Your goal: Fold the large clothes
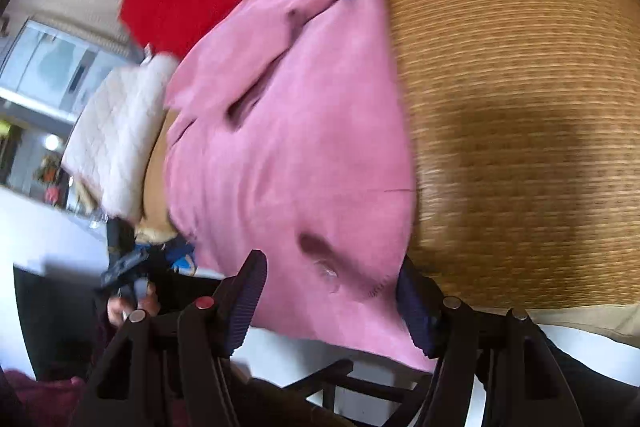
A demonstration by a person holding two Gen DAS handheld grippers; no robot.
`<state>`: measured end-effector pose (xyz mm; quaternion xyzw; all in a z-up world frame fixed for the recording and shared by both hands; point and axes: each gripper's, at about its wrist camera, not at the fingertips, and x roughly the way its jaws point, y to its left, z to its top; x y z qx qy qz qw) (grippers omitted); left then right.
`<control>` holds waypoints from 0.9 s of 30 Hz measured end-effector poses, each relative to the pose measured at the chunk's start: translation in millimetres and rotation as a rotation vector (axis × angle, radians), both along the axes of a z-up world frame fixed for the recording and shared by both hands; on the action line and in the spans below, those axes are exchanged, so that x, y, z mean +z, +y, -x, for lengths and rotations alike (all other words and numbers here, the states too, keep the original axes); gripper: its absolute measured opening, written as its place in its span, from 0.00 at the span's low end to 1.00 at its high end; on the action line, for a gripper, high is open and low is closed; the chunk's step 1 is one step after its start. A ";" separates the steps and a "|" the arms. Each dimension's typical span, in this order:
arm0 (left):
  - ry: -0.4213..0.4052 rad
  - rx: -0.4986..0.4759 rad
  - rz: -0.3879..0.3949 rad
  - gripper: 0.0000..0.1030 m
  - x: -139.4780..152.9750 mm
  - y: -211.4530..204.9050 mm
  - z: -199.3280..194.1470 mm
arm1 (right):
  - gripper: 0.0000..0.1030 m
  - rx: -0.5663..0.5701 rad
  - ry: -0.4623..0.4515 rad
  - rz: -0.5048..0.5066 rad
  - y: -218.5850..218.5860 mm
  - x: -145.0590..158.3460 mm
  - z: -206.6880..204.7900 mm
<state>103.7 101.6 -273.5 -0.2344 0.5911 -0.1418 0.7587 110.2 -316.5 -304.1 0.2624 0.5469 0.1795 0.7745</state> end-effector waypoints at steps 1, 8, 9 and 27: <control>-0.006 -0.002 0.011 0.70 -0.4 0.4 2.3 | 0.64 0.009 -0.004 0.028 4.8 0.9 -1.0; -0.018 -0.041 0.012 0.47 -11.8 9.4 -9.7 | 0.63 0.016 0.063 0.072 12.1 -8.6 -3.2; -0.028 -0.049 0.010 0.47 -10.2 8.1 -8.7 | 0.63 0.038 0.069 0.075 18.0 -10.6 -0.8; 0.089 -0.072 -0.057 0.28 -50.3 -4.0 -18.9 | 0.34 0.056 0.176 0.099 41.4 -45.7 -2.6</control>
